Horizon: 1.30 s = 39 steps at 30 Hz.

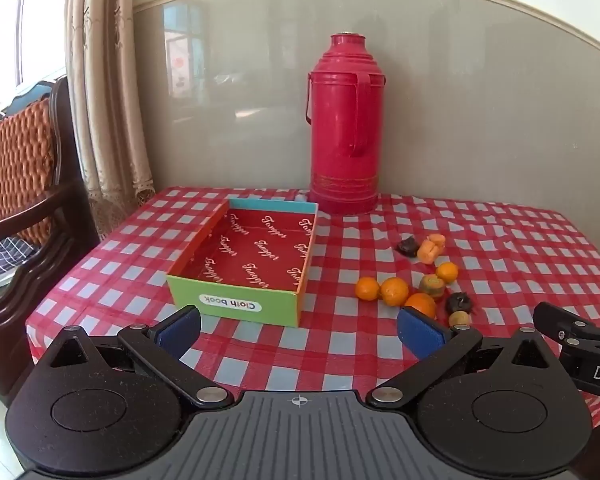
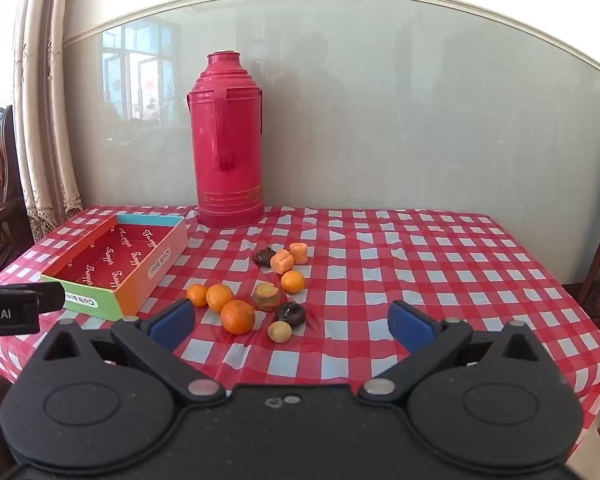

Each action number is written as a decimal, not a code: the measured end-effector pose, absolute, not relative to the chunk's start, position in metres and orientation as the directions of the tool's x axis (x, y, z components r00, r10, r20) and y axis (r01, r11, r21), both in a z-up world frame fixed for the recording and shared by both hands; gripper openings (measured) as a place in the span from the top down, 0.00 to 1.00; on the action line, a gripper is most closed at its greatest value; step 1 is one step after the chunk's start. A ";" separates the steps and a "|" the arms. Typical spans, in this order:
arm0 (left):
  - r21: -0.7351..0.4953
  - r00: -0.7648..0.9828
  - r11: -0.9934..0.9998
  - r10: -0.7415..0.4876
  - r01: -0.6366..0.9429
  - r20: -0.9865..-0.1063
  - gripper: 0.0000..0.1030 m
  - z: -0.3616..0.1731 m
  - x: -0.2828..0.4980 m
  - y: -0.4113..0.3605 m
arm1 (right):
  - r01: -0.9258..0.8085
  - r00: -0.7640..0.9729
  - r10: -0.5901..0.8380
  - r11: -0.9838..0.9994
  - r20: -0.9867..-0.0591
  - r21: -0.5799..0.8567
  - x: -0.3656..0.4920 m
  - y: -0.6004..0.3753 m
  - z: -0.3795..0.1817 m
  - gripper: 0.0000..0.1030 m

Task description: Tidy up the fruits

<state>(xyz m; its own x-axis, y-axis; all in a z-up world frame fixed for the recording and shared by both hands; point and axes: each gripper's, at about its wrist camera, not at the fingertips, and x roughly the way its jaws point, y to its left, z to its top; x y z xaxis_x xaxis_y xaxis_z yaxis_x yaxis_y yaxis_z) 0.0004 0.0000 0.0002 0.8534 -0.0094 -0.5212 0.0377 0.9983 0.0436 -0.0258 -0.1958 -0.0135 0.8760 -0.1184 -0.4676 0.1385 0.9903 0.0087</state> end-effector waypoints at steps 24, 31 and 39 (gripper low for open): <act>0.041 0.855 0.998 -0.018 0.046 -0.519 0.00 -0.004 0.001 -0.004 | 0.139 0.873 -0.124 0.990 -0.471 -0.004 -0.025 -0.197 -0.015 0.05; 0.040 0.854 0.998 -0.019 0.047 -0.519 0.00 -0.004 0.001 -0.004 | 0.138 0.872 -0.122 0.990 -0.473 0.000 -0.024 -0.197 -0.014 0.05; 0.037 0.852 0.998 -0.020 0.046 -0.523 0.00 -0.004 0.001 -0.003 | 0.135 0.872 -0.121 0.991 -0.474 -0.003 -0.025 -0.195 -0.014 0.05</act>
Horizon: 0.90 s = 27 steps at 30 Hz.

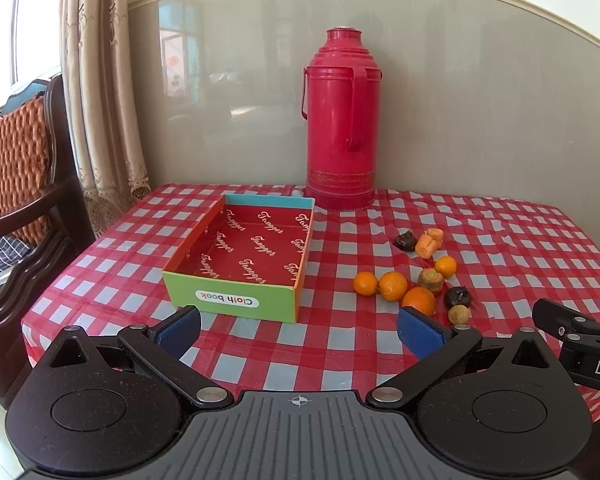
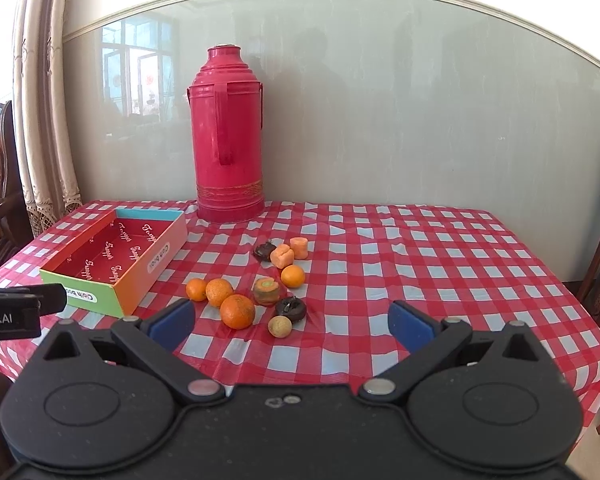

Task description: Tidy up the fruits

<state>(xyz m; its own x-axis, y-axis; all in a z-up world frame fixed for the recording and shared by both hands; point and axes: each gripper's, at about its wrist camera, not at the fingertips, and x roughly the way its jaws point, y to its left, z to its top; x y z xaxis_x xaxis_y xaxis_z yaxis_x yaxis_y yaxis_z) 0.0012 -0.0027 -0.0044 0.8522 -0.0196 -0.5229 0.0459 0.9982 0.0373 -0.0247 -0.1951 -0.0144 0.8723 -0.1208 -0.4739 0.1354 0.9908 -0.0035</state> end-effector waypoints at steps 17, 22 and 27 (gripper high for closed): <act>0.037 0.852 0.998 -0.022 0.048 -0.523 0.00 -0.006 0.001 -0.003 | 0.139 0.871 -0.122 0.990 -0.476 0.000 -0.025 -0.196 -0.016 0.05; 0.037 0.852 0.998 -0.021 0.047 -0.524 0.00 -0.006 0.001 -0.003 | 0.142 0.872 -0.126 0.990 -0.474 -0.002 -0.026 -0.194 -0.015 0.05; 0.036 0.852 0.998 -0.022 0.048 -0.524 0.00 -0.006 0.001 -0.003 | 0.143 0.872 -0.126 0.990 -0.473 0.001 -0.025 -0.196 -0.014 0.05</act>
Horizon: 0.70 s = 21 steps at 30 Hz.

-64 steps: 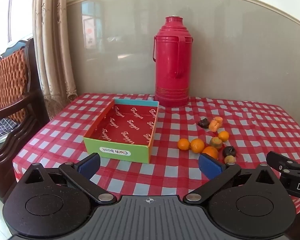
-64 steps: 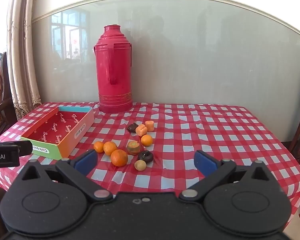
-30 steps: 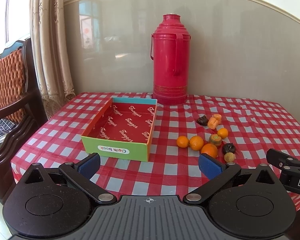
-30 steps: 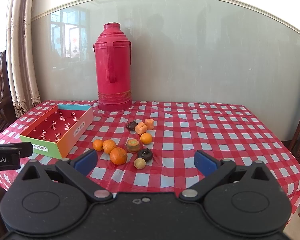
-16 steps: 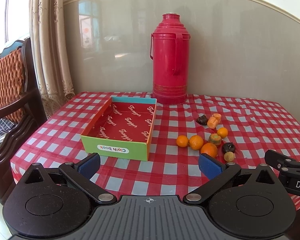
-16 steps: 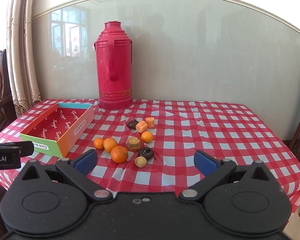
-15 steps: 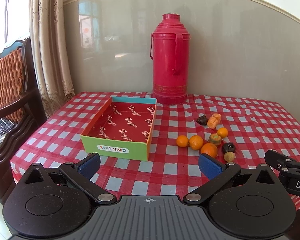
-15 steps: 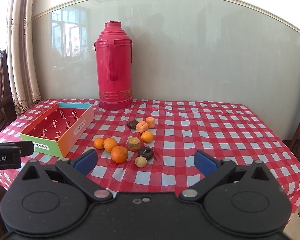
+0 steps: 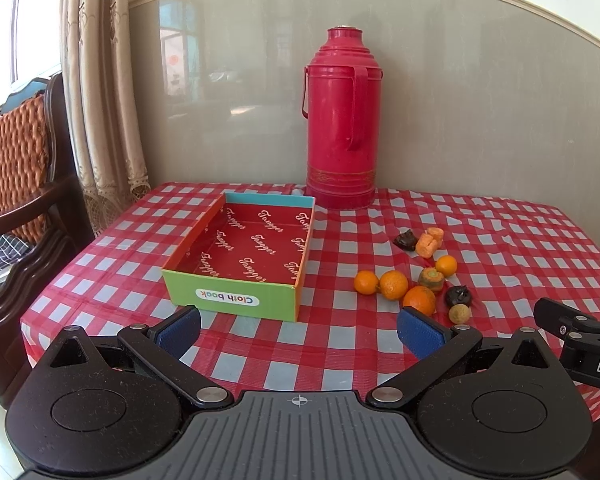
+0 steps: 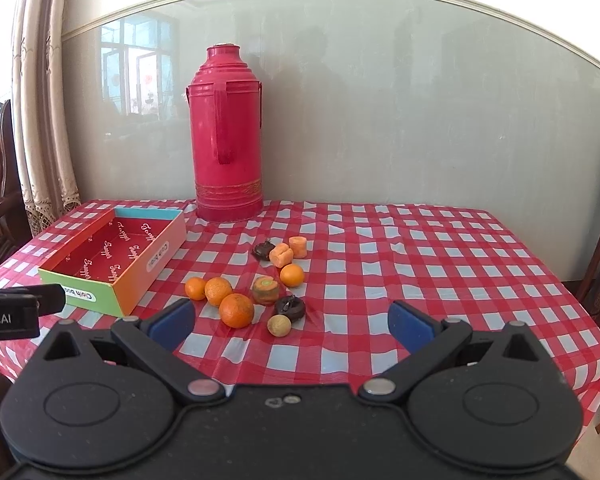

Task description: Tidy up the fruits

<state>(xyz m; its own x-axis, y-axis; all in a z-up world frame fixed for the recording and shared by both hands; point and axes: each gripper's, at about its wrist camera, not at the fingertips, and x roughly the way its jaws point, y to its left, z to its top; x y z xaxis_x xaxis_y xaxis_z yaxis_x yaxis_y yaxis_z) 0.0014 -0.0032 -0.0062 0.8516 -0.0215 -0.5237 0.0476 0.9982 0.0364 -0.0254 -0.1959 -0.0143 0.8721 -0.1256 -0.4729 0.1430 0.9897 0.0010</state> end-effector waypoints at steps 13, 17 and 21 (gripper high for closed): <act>0.034 0.851 0.998 -0.023 0.048 -0.524 0.00 -0.007 0.002 -0.002 | 0.148 0.869 -0.131 0.989 -0.477 -0.001 -0.024 -0.196 -0.013 0.05; 0.034 0.851 0.998 -0.021 0.046 -0.525 0.00 -0.007 0.003 -0.002 | 0.147 0.868 -0.130 0.989 -0.480 -0.002 -0.024 -0.196 -0.013 0.05; 0.035 0.852 0.998 -0.019 0.044 -0.524 0.00 -0.007 0.003 -0.001 | 0.147 0.868 -0.129 0.989 -0.480 -0.001 -0.024 -0.196 -0.013 0.05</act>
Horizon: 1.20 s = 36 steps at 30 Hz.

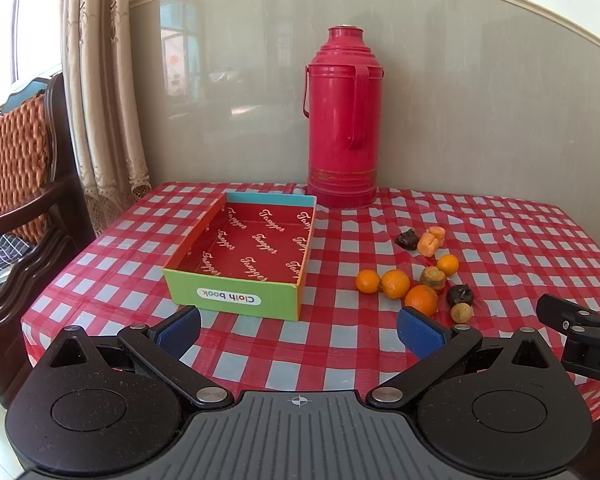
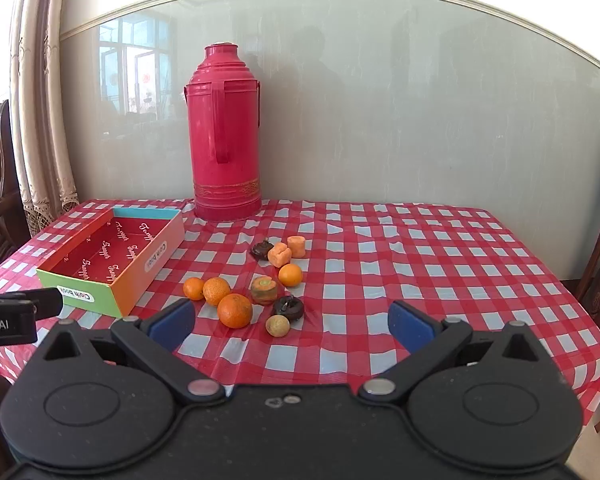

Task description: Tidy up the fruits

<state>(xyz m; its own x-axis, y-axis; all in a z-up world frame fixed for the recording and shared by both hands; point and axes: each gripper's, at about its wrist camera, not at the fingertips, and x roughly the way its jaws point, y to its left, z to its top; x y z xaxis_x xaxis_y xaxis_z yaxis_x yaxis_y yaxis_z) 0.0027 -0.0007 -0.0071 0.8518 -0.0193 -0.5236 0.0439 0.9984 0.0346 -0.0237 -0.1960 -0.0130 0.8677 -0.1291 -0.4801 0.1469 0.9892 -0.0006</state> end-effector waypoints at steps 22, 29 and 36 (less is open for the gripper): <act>0.176 0.887 0.974 -0.045 0.140 -0.460 0.00 -0.017 0.019 -0.027 | 0.214 0.867 -0.168 0.976 -0.468 0.046 -0.020 -0.224 -0.031 0.05; 0.237 0.881 0.944 -0.097 0.228 -0.463 0.00 -0.036 0.045 -0.066 | 0.297 0.860 -0.228 0.951 -0.456 0.085 -0.012 -0.257 -0.046 0.05; 0.210 0.852 0.929 -0.167 0.304 -0.496 0.01 -0.065 0.069 -0.101 | 0.357 0.855 -0.267 0.925 -0.445 0.129 -0.005 -0.280 -0.065 0.05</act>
